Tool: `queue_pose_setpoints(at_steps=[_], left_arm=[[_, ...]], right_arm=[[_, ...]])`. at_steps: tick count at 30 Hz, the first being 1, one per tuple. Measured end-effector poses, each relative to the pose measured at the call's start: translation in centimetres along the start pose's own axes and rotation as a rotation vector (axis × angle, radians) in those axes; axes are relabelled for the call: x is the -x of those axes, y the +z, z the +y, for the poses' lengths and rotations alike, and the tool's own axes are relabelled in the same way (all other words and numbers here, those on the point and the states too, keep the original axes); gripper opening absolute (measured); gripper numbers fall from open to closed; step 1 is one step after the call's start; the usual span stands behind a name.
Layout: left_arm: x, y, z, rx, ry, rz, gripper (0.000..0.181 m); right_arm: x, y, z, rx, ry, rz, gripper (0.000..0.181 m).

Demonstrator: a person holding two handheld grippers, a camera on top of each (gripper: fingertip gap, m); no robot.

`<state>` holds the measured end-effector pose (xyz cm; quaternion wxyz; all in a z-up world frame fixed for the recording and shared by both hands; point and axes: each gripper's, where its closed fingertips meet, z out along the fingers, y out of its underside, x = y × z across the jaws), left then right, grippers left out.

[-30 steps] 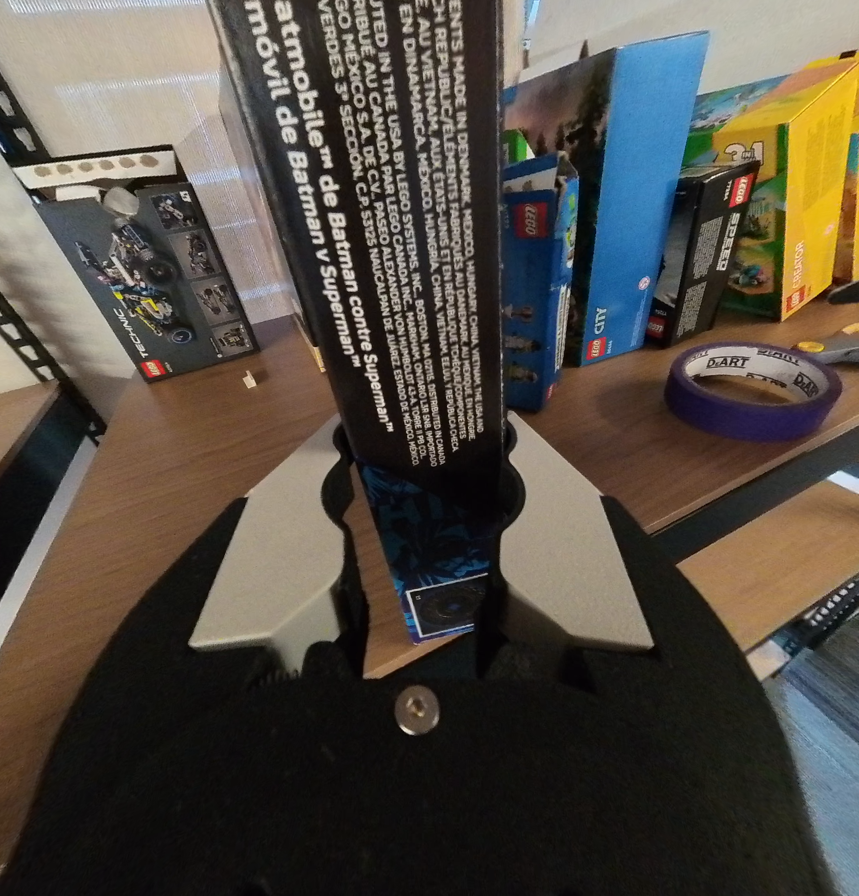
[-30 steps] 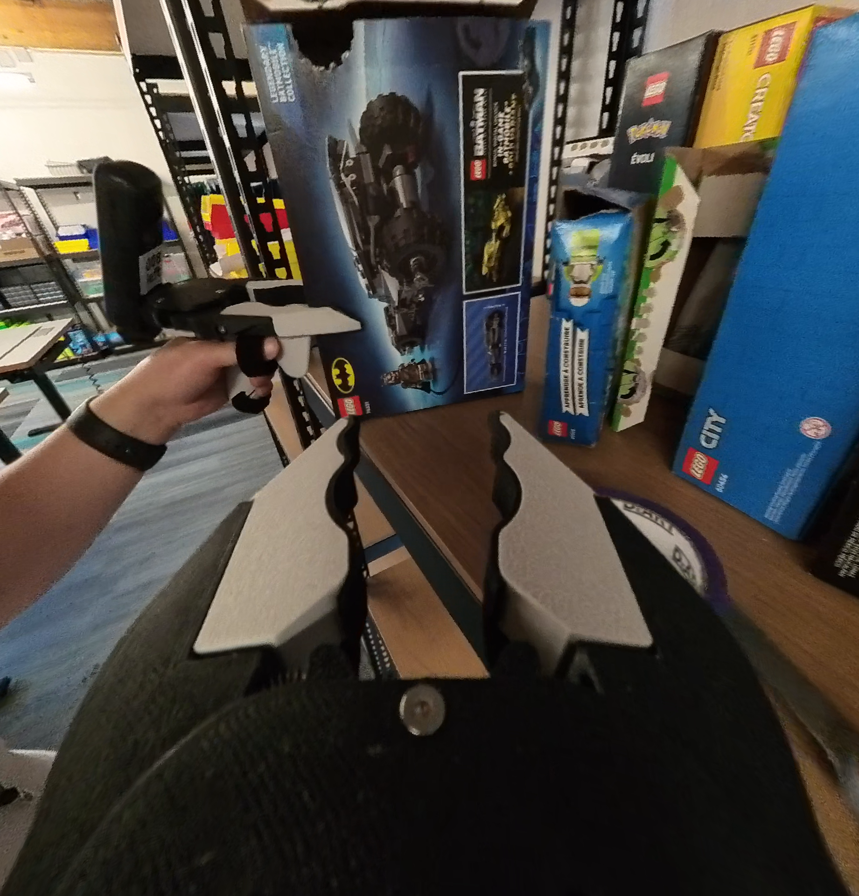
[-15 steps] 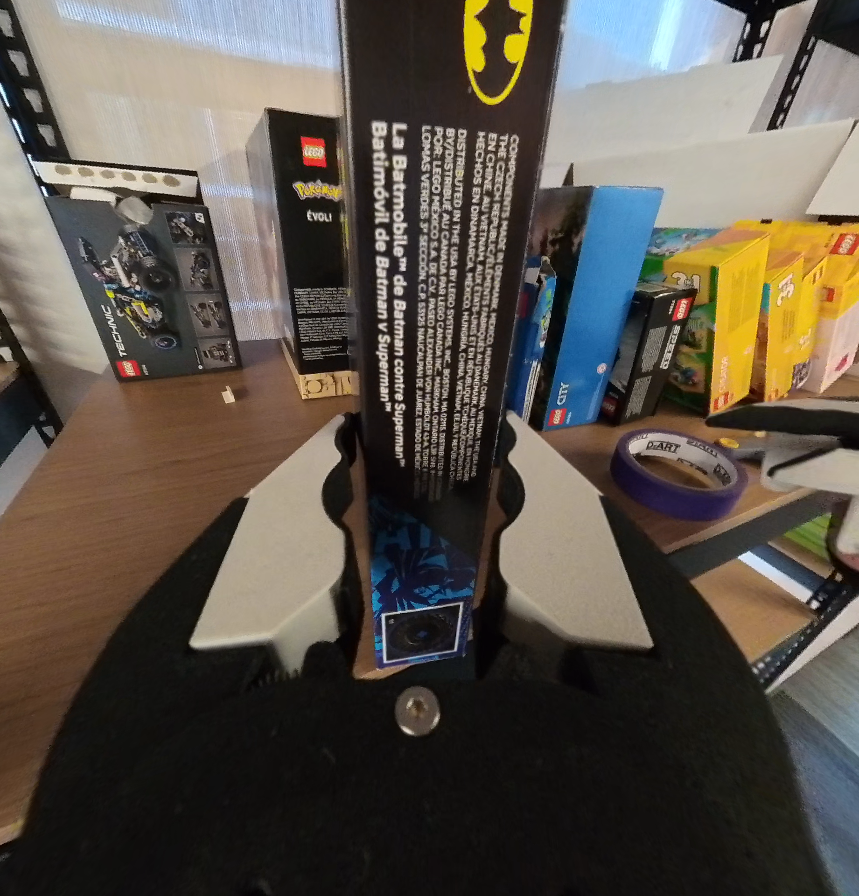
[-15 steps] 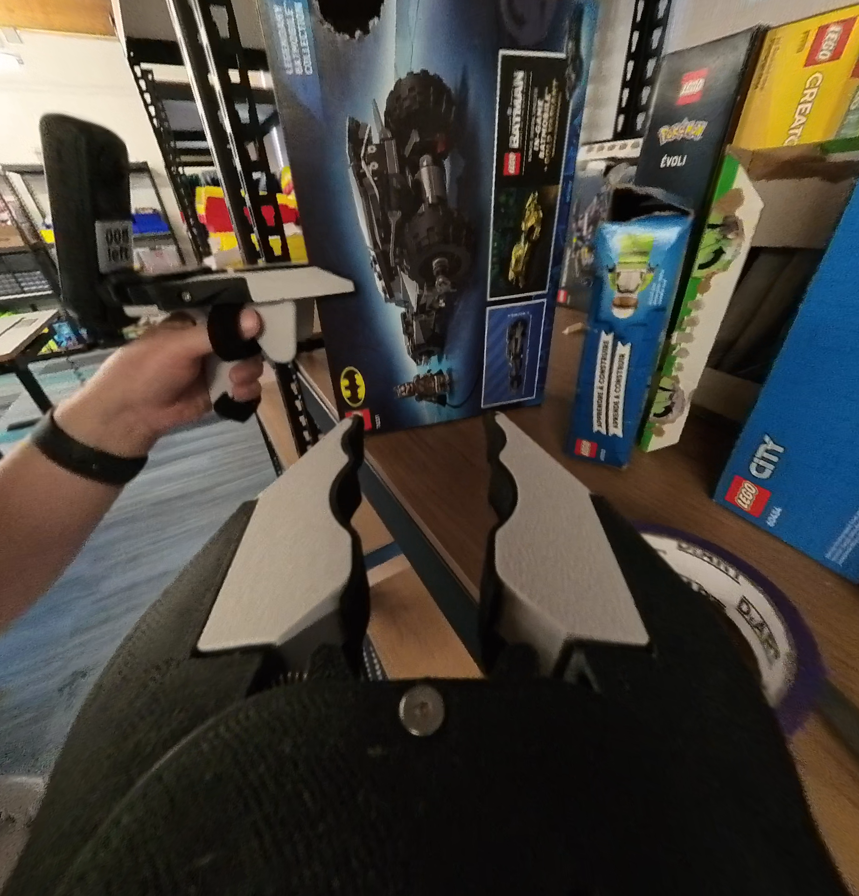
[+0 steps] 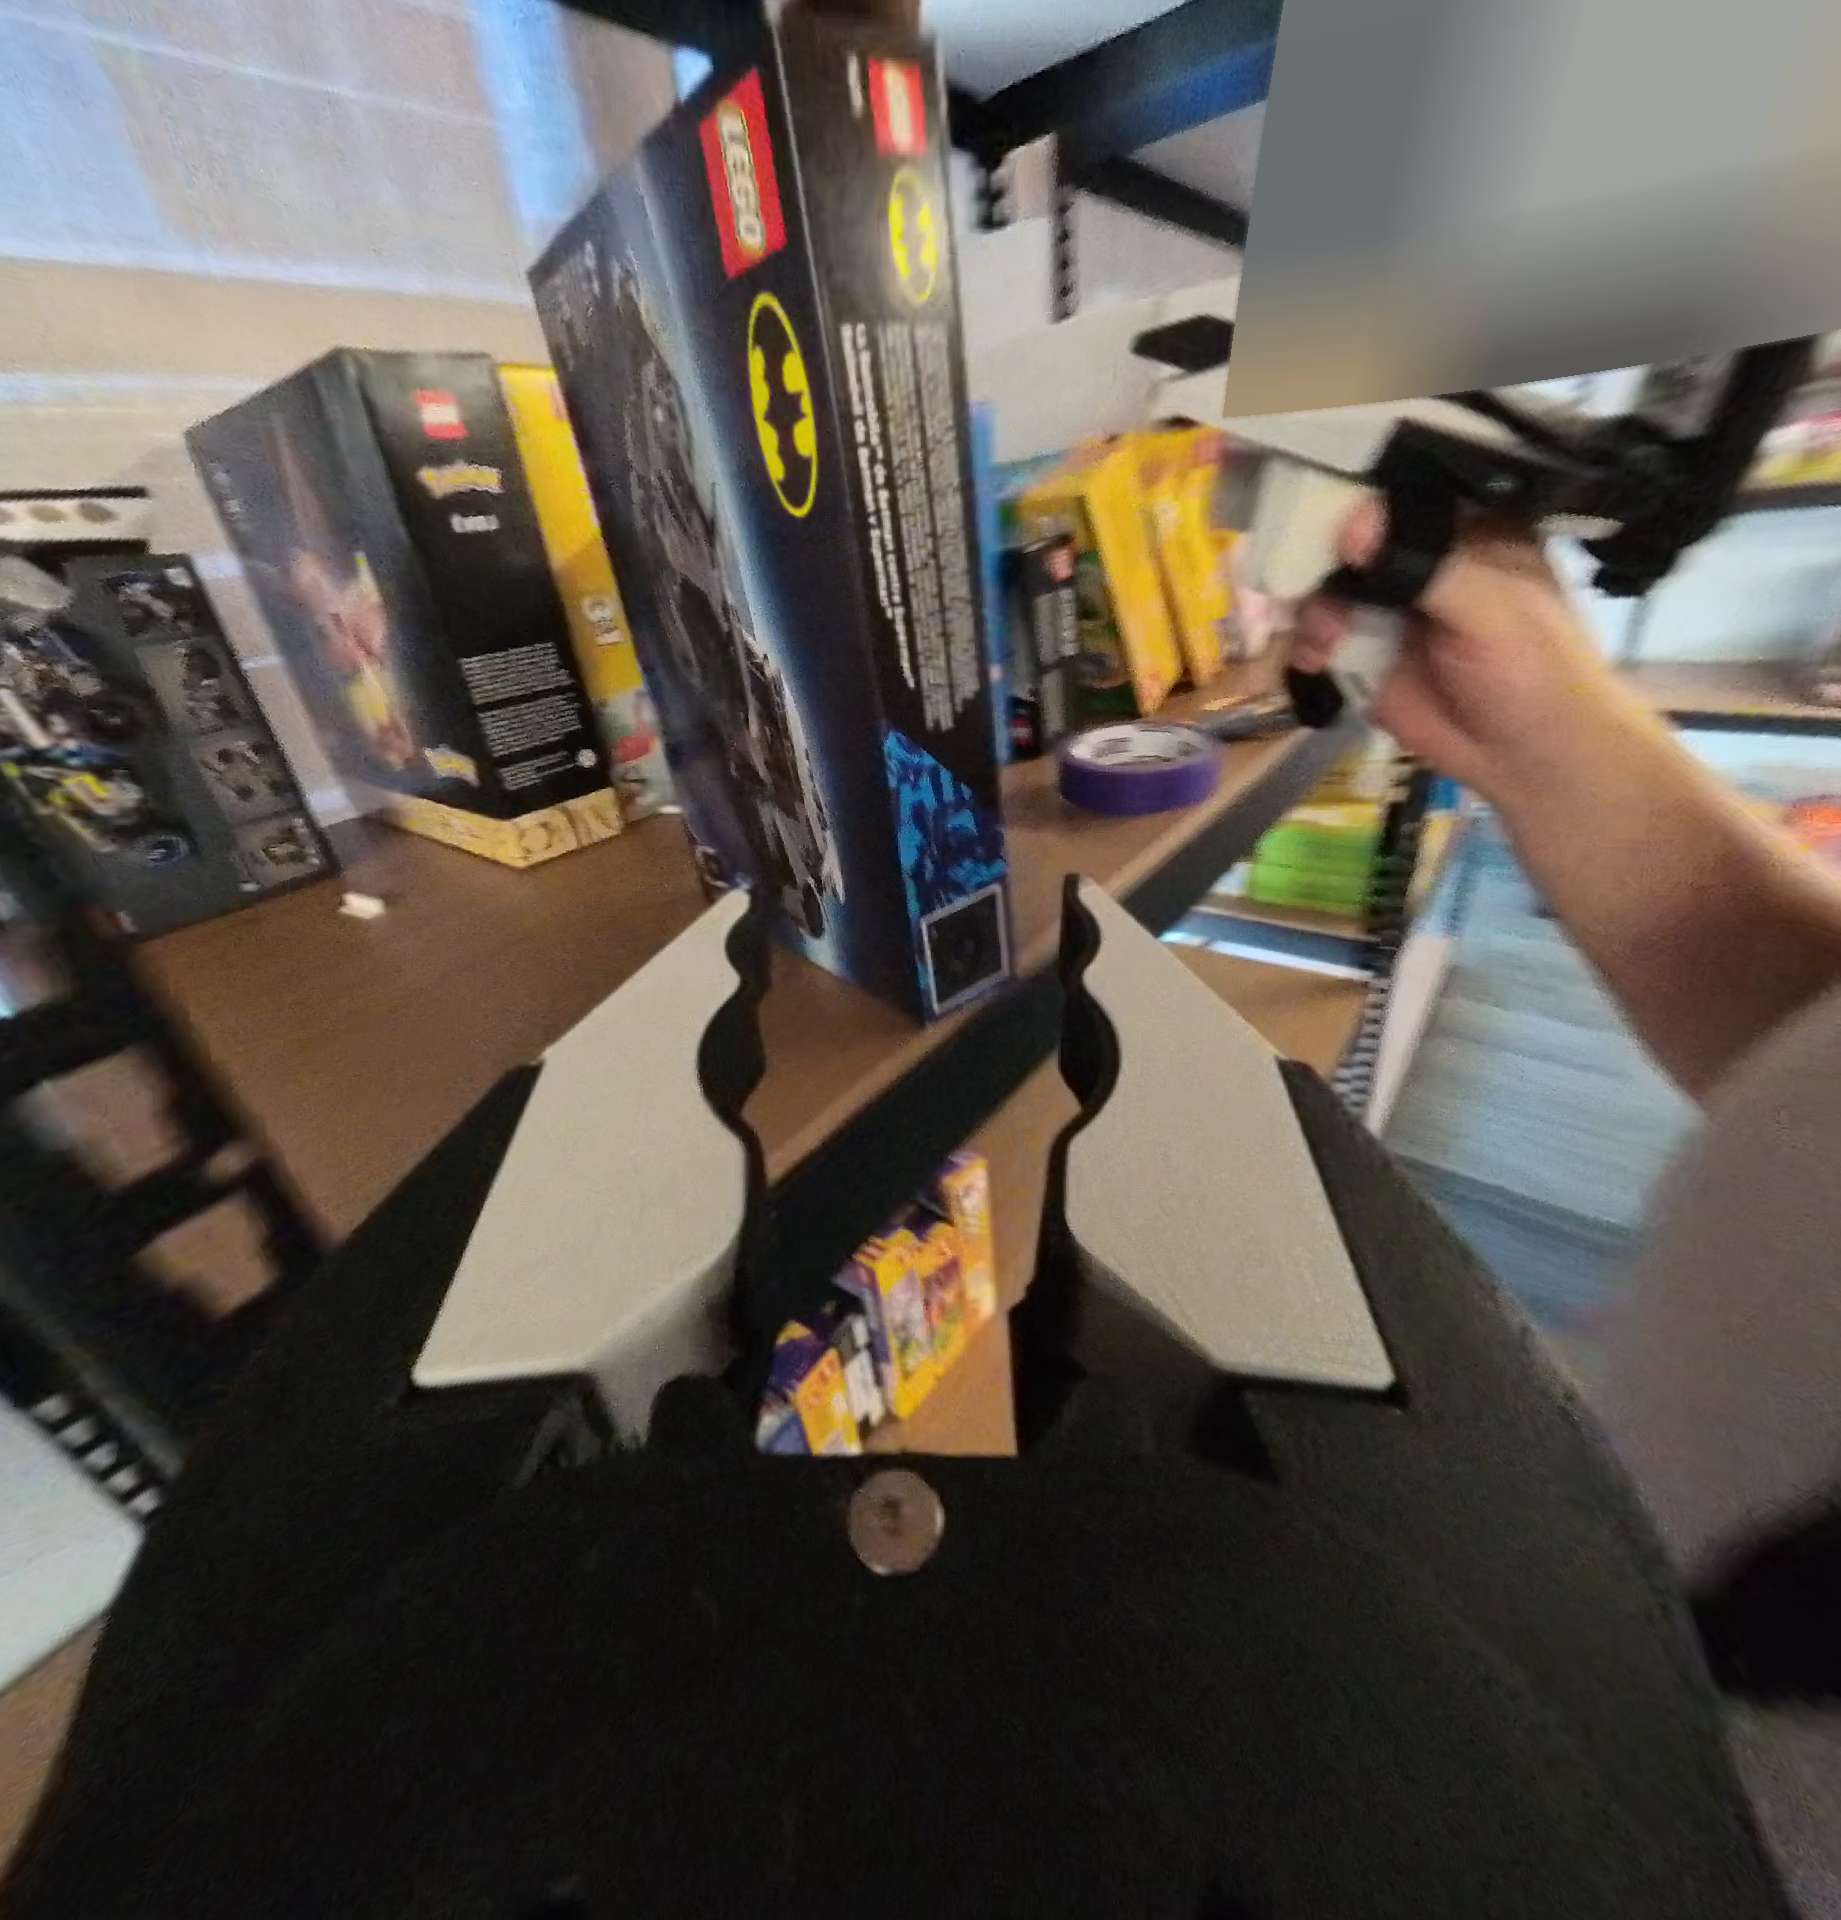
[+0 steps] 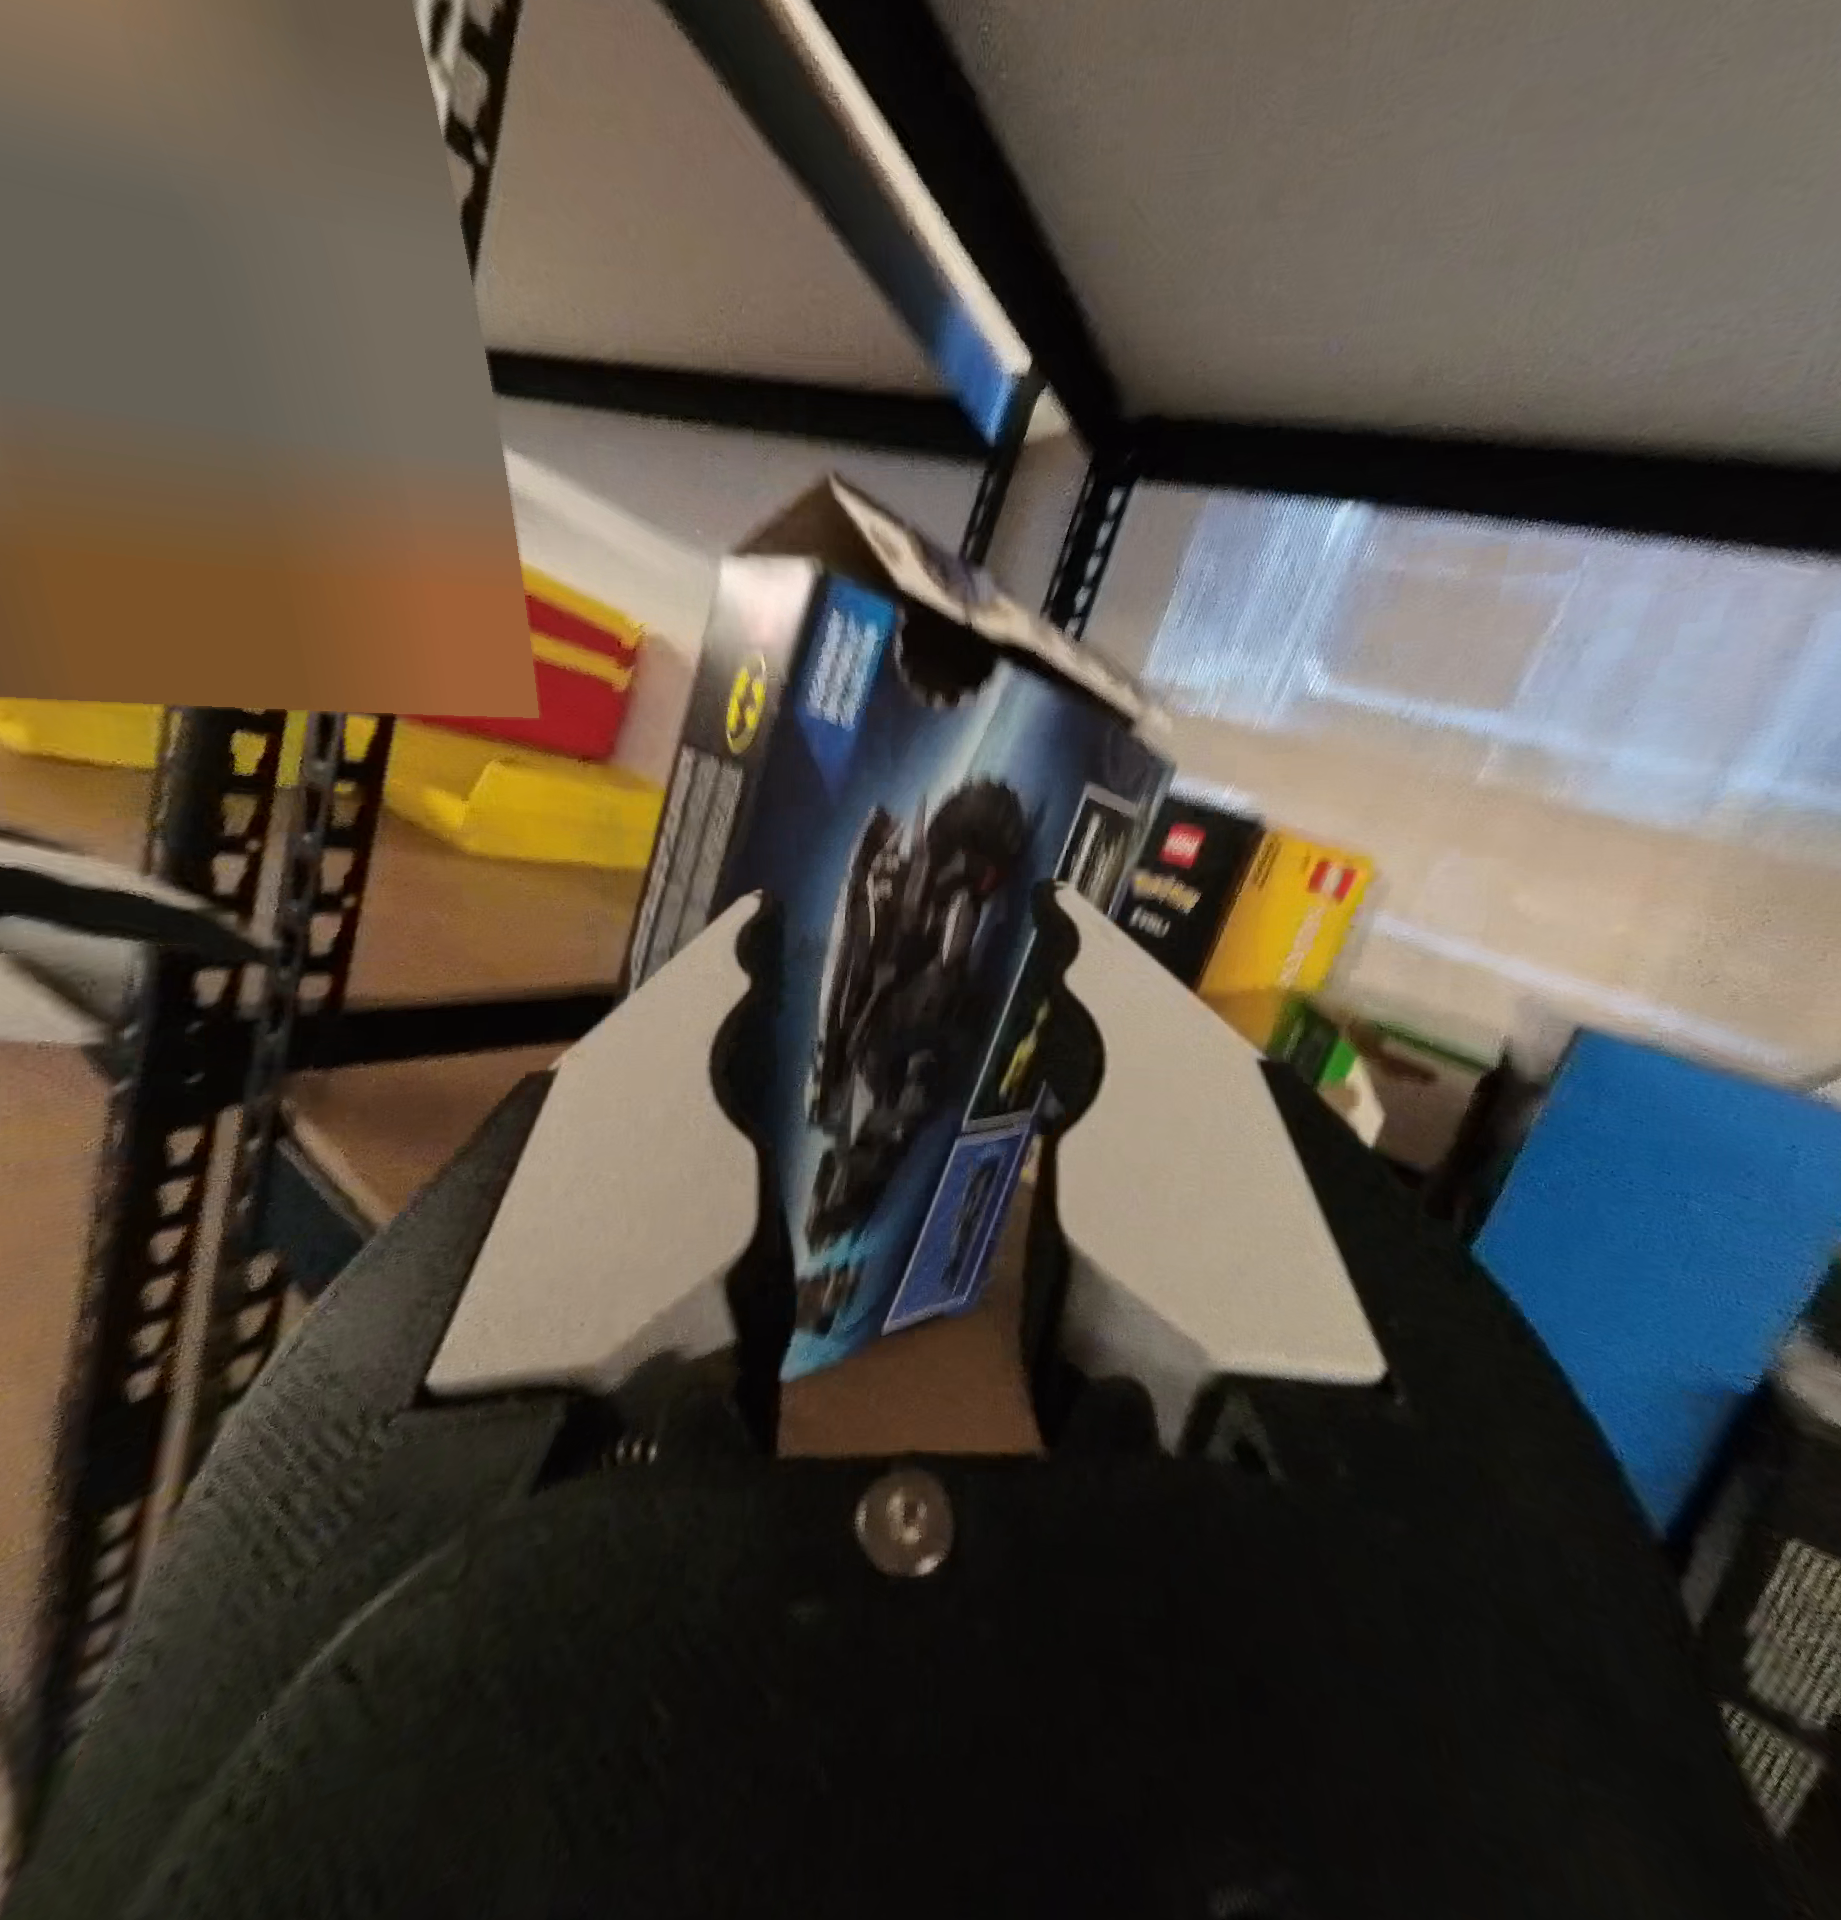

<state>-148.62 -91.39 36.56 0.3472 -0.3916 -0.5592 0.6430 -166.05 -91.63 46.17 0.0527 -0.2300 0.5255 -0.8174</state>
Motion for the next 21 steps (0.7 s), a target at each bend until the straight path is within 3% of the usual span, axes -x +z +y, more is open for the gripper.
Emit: queue_pose_setpoints(at_steps=[3, 5, 10, 12, 15, 18, 21], left_arm=[[1.5, -6.7, -1.2, -0.092, -0.048, 0.120, 0.031], [4.7, -10.3, -2.5, -0.169, -0.099, 0.078, 0.030], [12.3, -16.8, -3.9, -0.270, -0.078, -0.071, 0.017], [14.9, -18.4, -3.7, -0.282, -0.055, -0.126, 0.008], [17.2, -20.1, -3.7, -0.331, -0.055, -0.161, 0.000], [18.4, -21.3, -3.4, -0.385, -0.072, -0.181, 0.000], [19.1, -22.4, -2.5, -0.404, -0.083, -0.188, 0.000]], right_arm=[[1.3, 0.5, -3.7, -0.092, -0.085, 0.070, 0.037], [2.8, 0.7, -6.2, -0.145, -0.082, 0.086, 0.031], [12.0, 3.6, -8.3, -0.171, -0.018, -0.151, 0.006], [15.3, 6.2, -6.8, -0.063, -0.029, -0.216, 0.001], [18.5, 10.5, -1.6, 0.198, -0.068, -0.237, 0.002], [19.1, 14.1, 4.1, 0.417, 0.014, -0.168, 0.008], [17.4, 17.1, 8.4, 0.511, 0.116, -0.057, 0.008]])
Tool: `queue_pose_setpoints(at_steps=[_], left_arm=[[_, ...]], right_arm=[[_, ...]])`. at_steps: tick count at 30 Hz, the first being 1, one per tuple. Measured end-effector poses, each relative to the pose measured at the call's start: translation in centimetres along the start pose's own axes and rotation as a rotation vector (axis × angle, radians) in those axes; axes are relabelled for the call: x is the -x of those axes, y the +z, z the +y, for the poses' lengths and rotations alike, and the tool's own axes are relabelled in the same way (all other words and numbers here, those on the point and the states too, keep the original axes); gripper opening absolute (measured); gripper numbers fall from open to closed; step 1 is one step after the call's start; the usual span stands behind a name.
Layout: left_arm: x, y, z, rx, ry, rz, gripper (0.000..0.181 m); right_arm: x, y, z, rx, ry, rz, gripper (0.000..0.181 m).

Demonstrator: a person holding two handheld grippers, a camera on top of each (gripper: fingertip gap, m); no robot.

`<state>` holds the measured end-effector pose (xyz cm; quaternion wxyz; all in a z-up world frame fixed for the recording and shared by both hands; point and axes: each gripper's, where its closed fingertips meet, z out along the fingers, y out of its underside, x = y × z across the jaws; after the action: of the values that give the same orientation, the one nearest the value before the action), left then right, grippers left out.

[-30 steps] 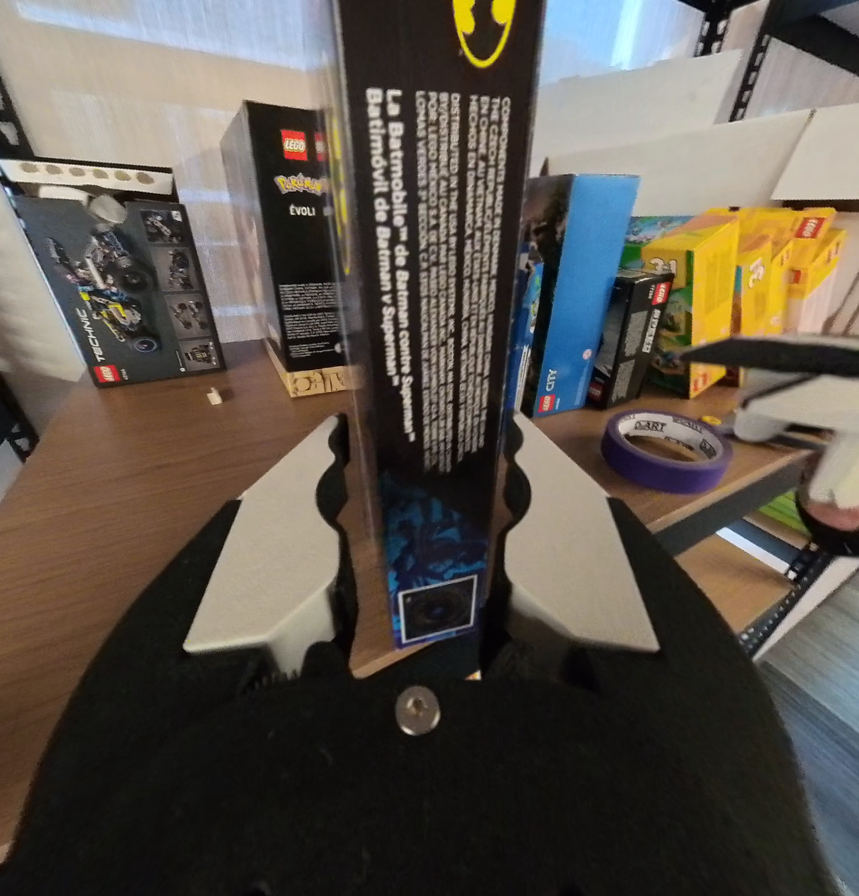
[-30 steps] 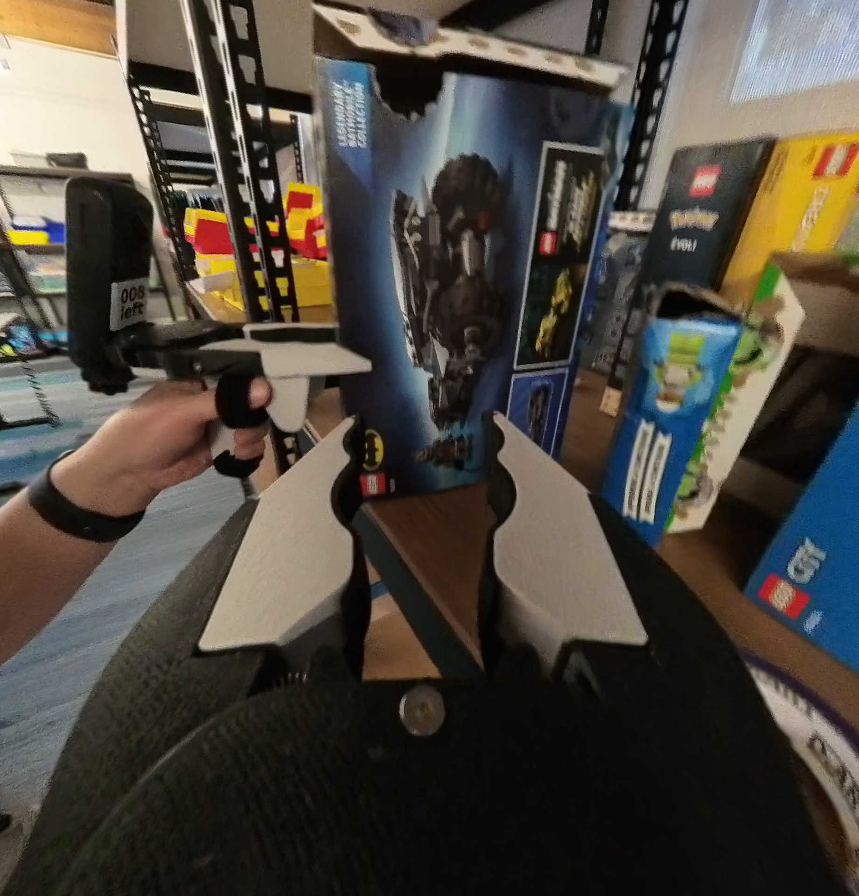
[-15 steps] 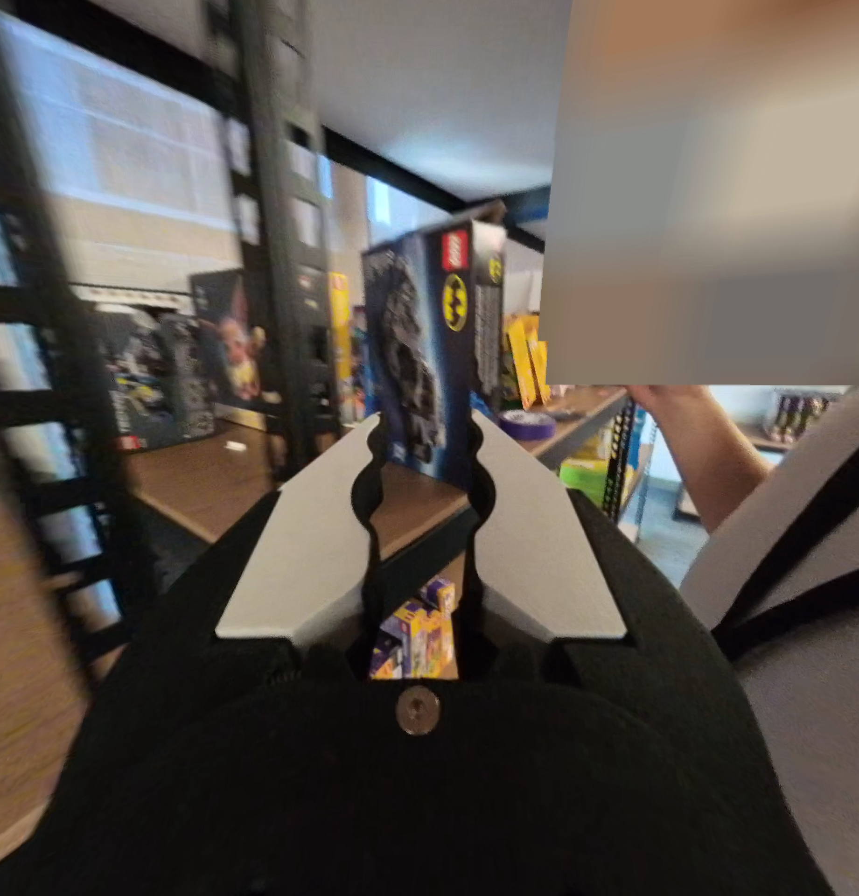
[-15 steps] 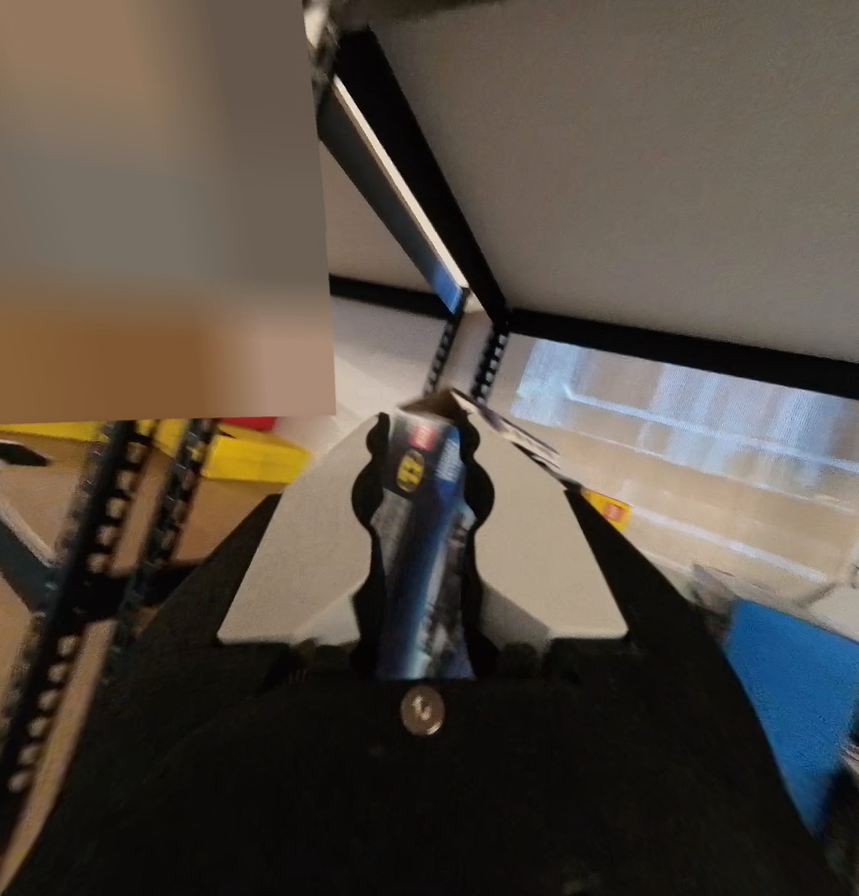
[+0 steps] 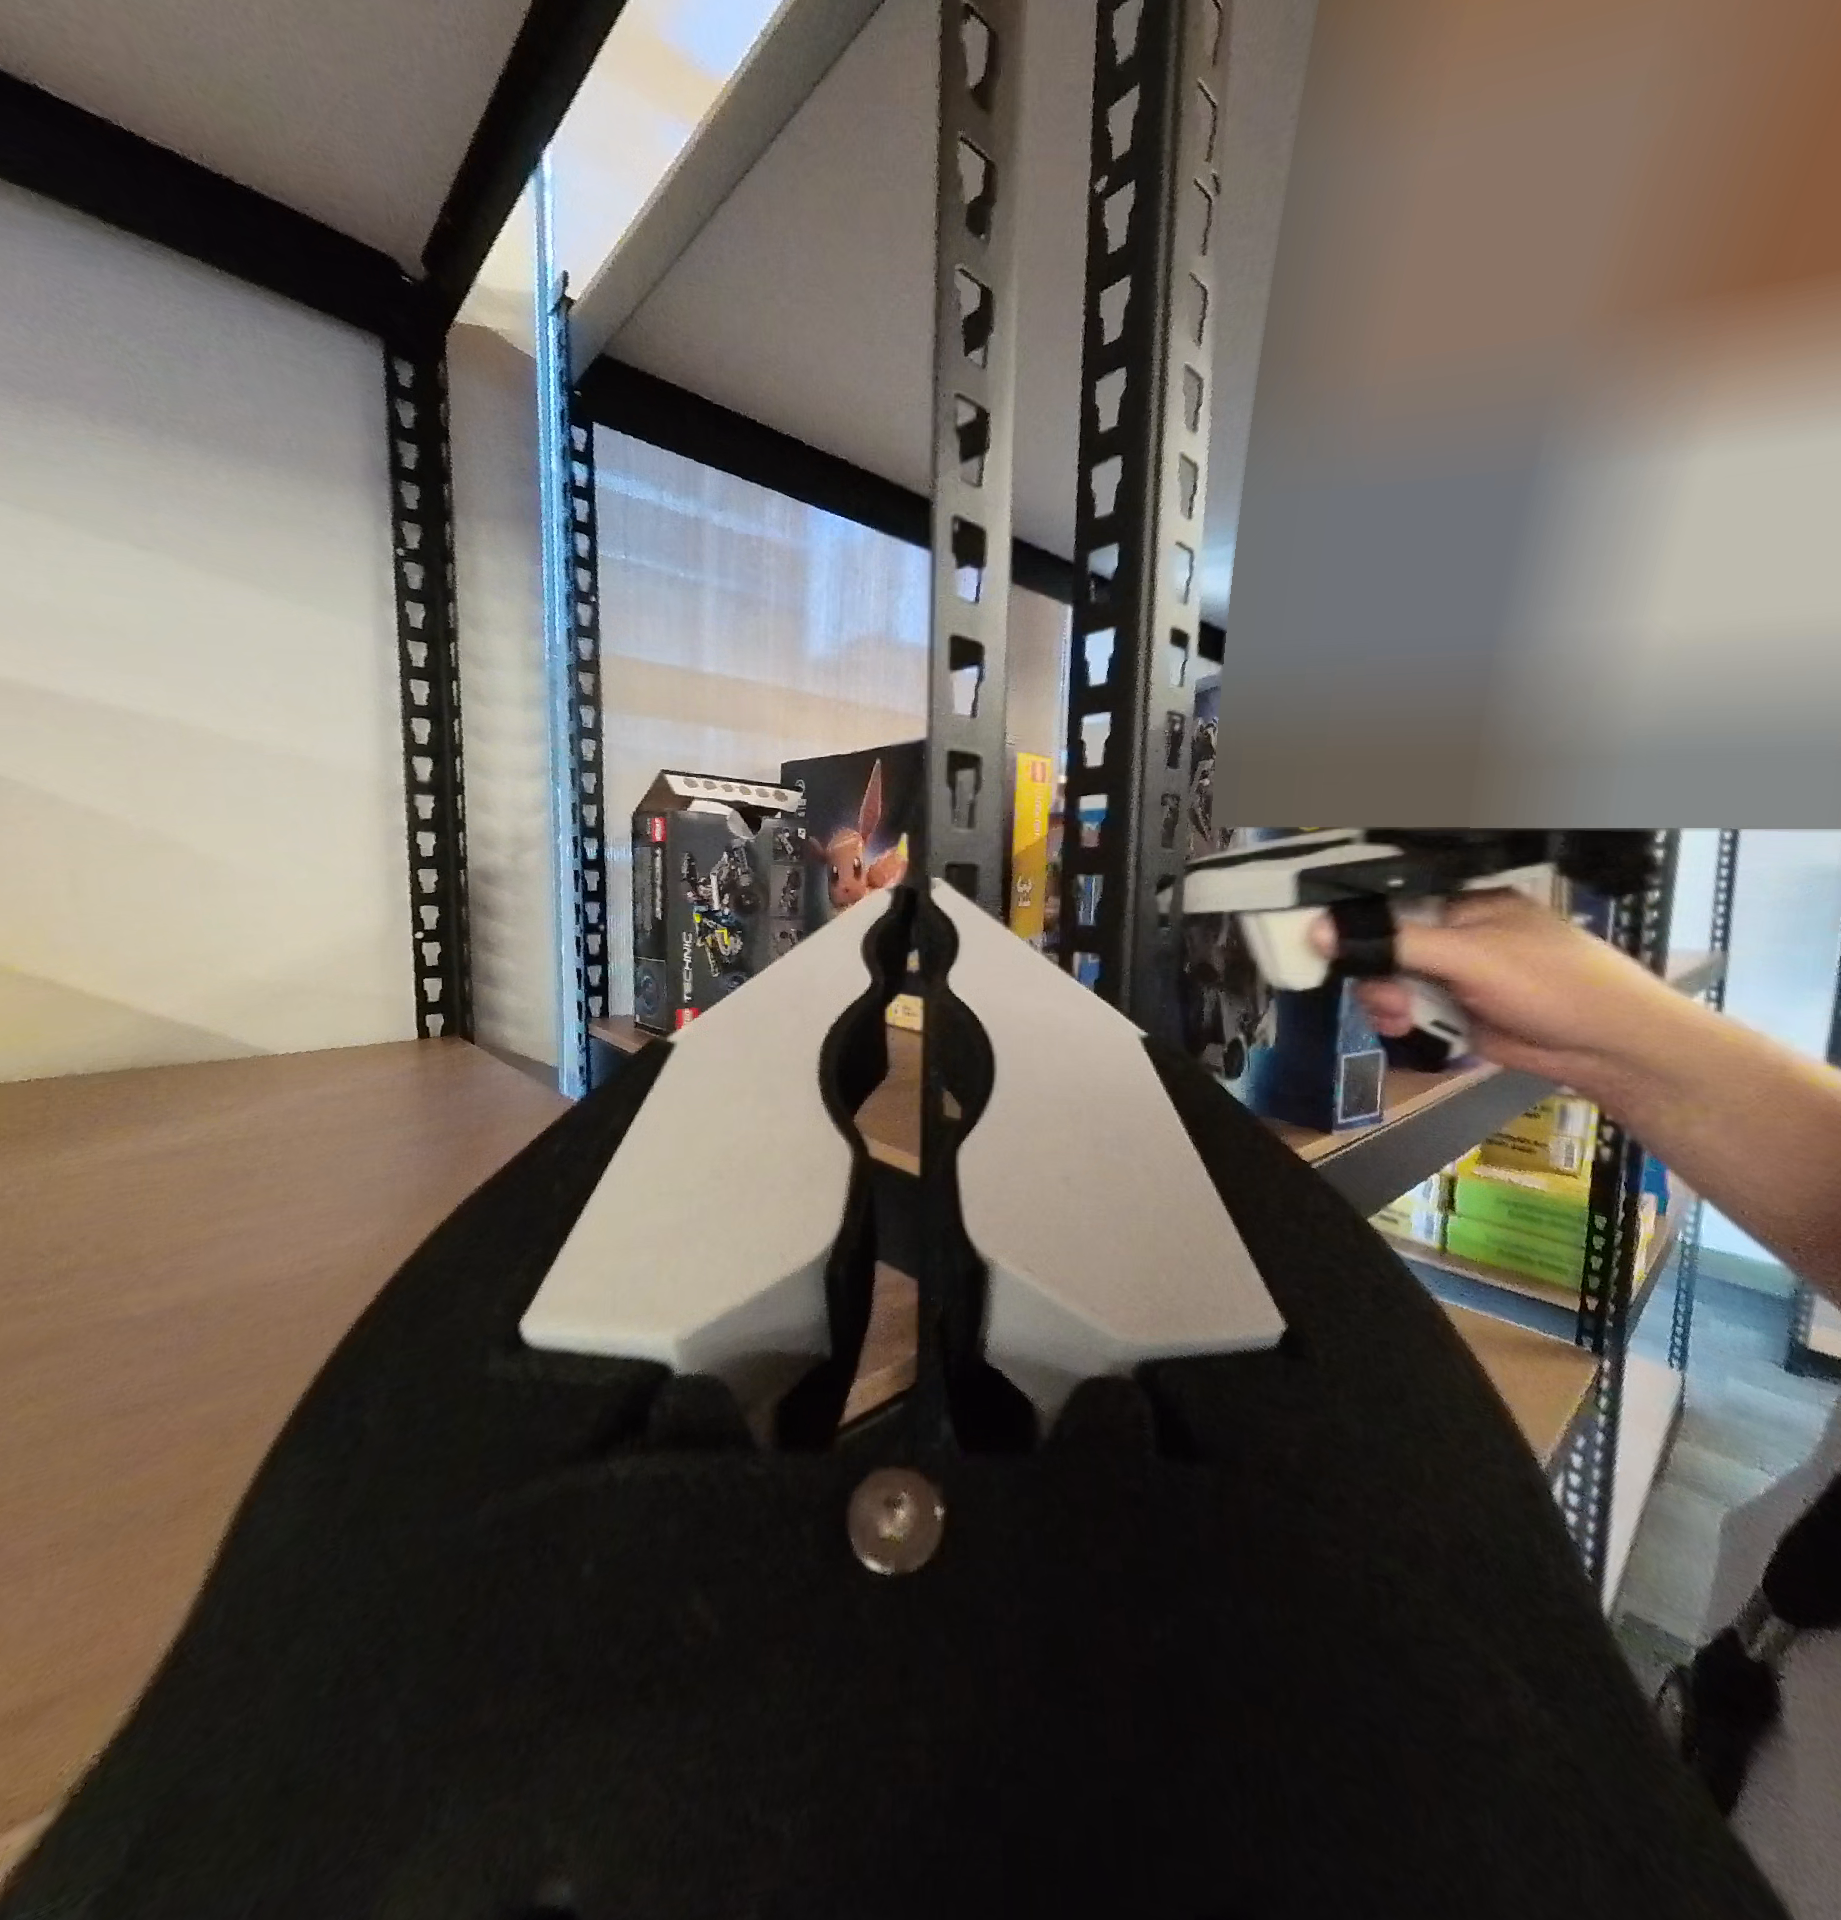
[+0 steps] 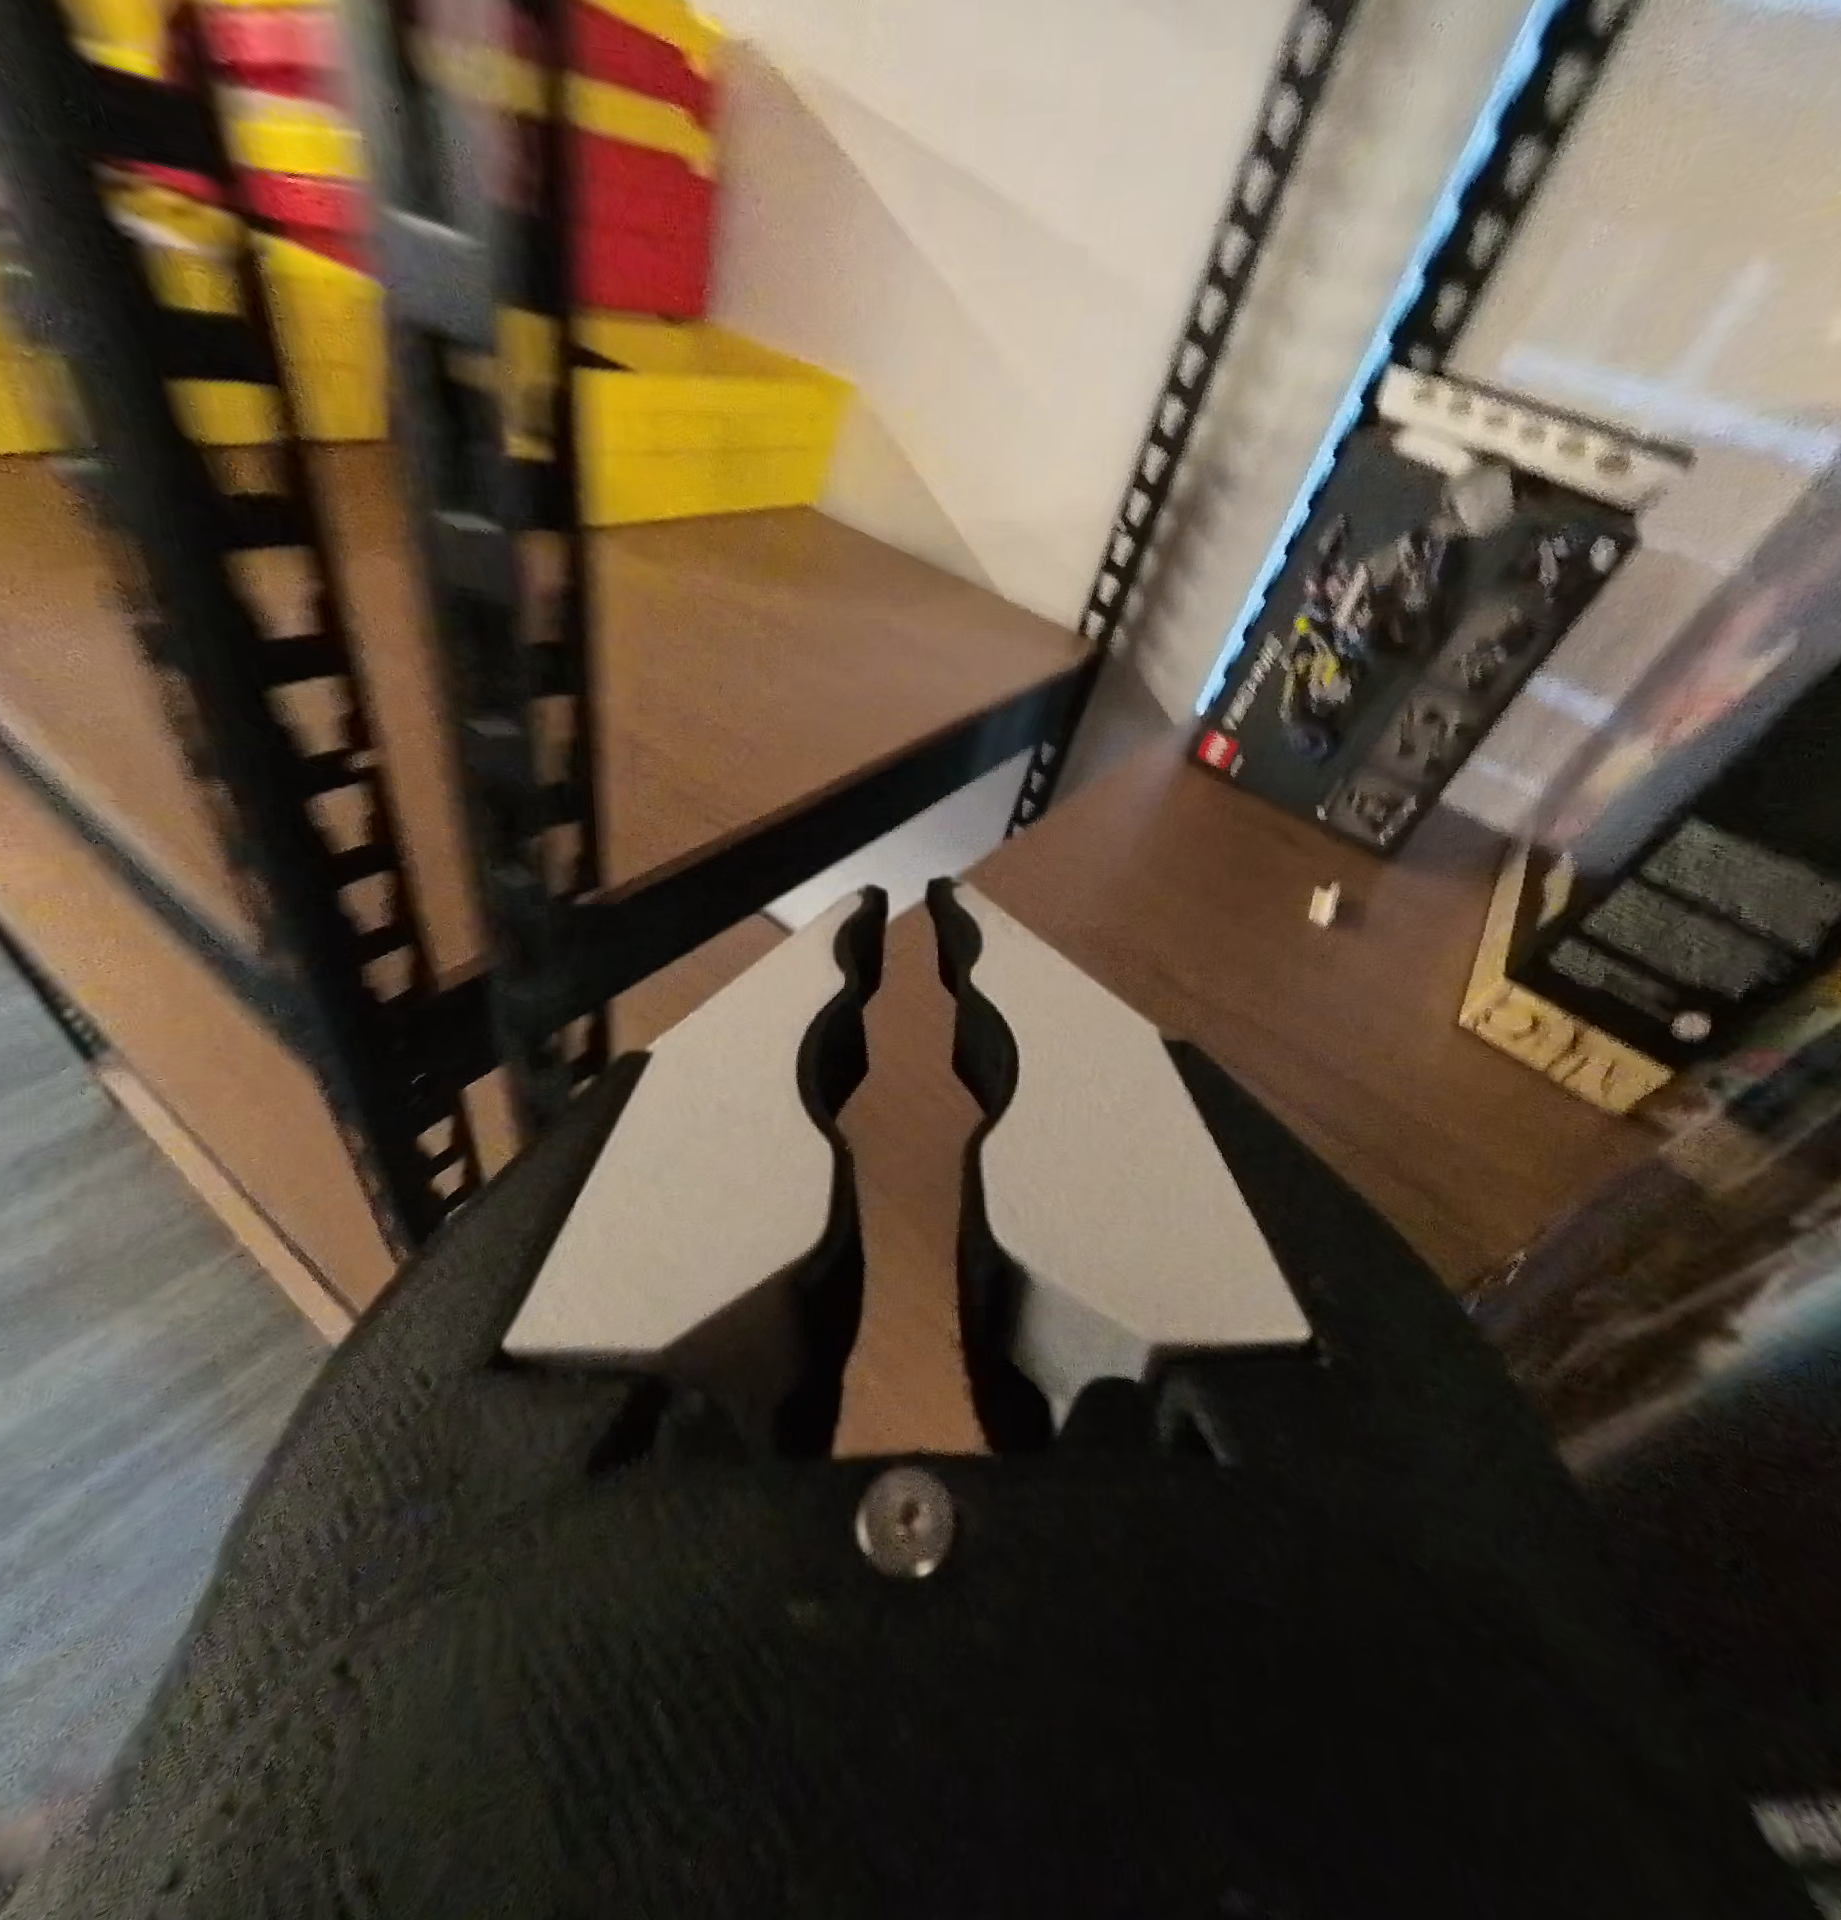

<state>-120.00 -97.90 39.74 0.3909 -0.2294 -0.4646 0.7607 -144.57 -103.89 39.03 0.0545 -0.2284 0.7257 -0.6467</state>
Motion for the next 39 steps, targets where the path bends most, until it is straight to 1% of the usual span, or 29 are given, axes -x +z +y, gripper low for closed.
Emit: queue_pose_setpoints(at_steps=[3, 4, 5, 7, 8, 9, 10, 11, 13, 15, 19, 24, 27, 31, 35, 39], left_arm=[[0.7, -1.3, 0.2, -0.034, -0.015, -0.017, 0.000], [1.0, -1.7, 0.4, -0.046, -0.025, -0.022, 0.000], [1.3, -2.0, 0.6, -0.055, -0.037, -0.027, 0.000], [1.8, -2.6, 1.0, -0.072, -0.064, -0.035, 0.000], [2.0, -3.0, 1.2, -0.081, -0.075, -0.039, 0.000], [2.3, -3.4, 1.3, -0.089, -0.084, -0.044, 0.000], [2.5, -3.8, 1.4, -0.094, -0.089, -0.050, 0.000], [2.7, -4.2, 1.4, -0.097, -0.091, -0.059, 0.000], [3.2, -4.9, 1.5, -0.093, -0.093, -0.083, 0.000], [4.2, -5.9, 1.7, -0.079, -0.092, -0.103, 0.000], [5.8, -6.0, 1.3, -0.046, -0.071, -0.136, 0.000], [7.0, -5.0, 0.2, -0.023, -0.023, -0.151, 0.000], [7.4, -4.1, -0.7, -0.012, 0.015, -0.151, 0.000], [8.2, -3.5, -1.9, -0.019, 0.061, -0.173, 0.000], [8.7, -3.2, -2.3, -0.027, 0.047, -0.170, 0.000], [8.7, -3.0, -2.4, -0.022, 0.060, -0.175, 0.000]], right_arm=[[-2.0, 4.6, 1.8, 0.115, 0.131, -0.003, 0.012], [-2.6, 6.4, 2.6, 0.162, 0.170, -0.008, 0.018], [-3.4, 8.1, 3.5, 0.213, 0.196, -0.003, 0.019], [-5.7, 11.0, 5.3, 0.315, 0.210, 0.043, 0.025], [-7.6, 12.1, 6.0, 0.346, 0.183, 0.107, 0.025], [-9.0, 12.9, 7.0, 0.391, 0.171, 0.150, 0.025], [-9.7, 13.5, 7.9, 0.435, 0.184, 0.159, 0.026], [-9.7, 13.8, 8.7, 0.465, 0.220, 0.155, 0.027], [-8.2, 13.9, 9.7, 0.468, 0.265, 0.111, 0.026], [-7.4, 13.0, 9.8, 0.424, 0.202, 0.138, 0.026], [-6.8, 9.9, 8.5, 0.330, 0.032, 0.217, 0.025], [-5.0, 7.0, 7.7, 0.244, -0.082, 0.220, 0.026], [-4.1, 4.7, 5.6, 0.143, -0.198, 0.250, 0.026], [-3.3, -0.4, 1.1, -0.059, -0.347, 0.327, 0.025], [-3.6, -5.4, -1.6, -0.158, -0.365, 0.404, 0.025], [-5.5, -12.9, -5.4, -0.327, -0.345, 0.568, 0.026]])
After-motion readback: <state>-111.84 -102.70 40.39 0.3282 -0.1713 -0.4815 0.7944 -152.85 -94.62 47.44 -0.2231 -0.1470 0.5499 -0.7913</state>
